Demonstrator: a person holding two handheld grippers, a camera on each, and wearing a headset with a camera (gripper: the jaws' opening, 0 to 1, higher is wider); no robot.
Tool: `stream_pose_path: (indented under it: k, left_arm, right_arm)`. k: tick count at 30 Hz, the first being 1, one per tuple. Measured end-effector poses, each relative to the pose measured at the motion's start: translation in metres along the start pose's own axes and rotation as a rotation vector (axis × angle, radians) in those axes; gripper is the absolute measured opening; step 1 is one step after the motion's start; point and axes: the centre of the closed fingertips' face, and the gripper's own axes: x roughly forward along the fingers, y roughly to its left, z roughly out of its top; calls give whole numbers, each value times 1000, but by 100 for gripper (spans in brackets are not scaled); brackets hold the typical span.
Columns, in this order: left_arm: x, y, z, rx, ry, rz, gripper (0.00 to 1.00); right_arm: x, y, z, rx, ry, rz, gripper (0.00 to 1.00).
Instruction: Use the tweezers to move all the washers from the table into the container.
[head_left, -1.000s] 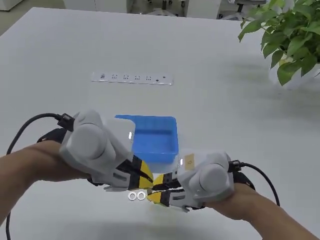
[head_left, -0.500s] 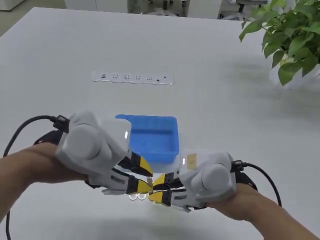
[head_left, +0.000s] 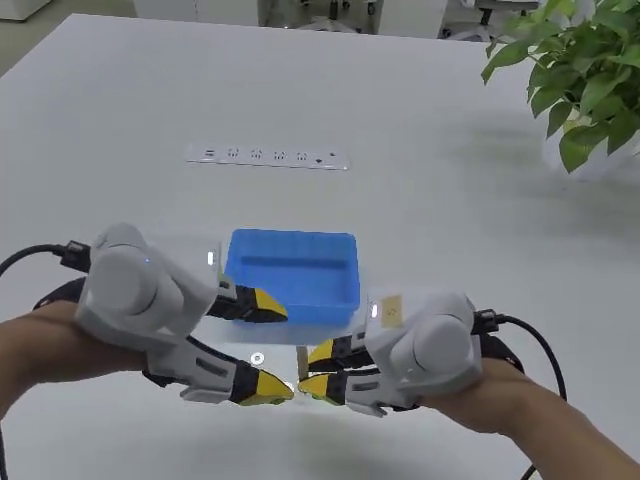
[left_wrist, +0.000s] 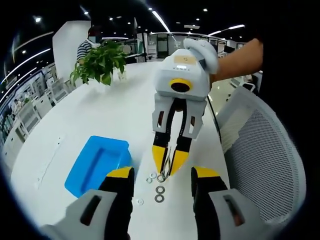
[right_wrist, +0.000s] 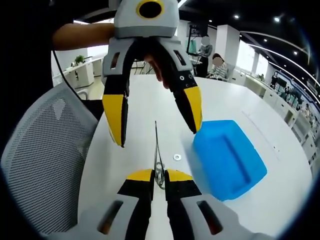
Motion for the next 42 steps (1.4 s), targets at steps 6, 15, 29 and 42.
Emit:
stream_pose_path:
  k: [6, 15, 29, 42]
  left_arm:
    - [-9, 3, -4, -76, -44, 43, 62]
    - [-24, 11, -5, -165, -111, 122, 80]
    - [-43, 22, -7, -232, -181, 206, 99]
    - [-53, 28, -13, -233, -176, 233, 99]
  right_arm:
    - [-6, -5, 10, -9, -14, -5, 10]
    - [-17, -17, 26, -12, -44, -18, 10]
    - [-21, -37, 37, -32, -51, -20, 10]
    - [-20, -65, 49, -49, -67, -22, 10]
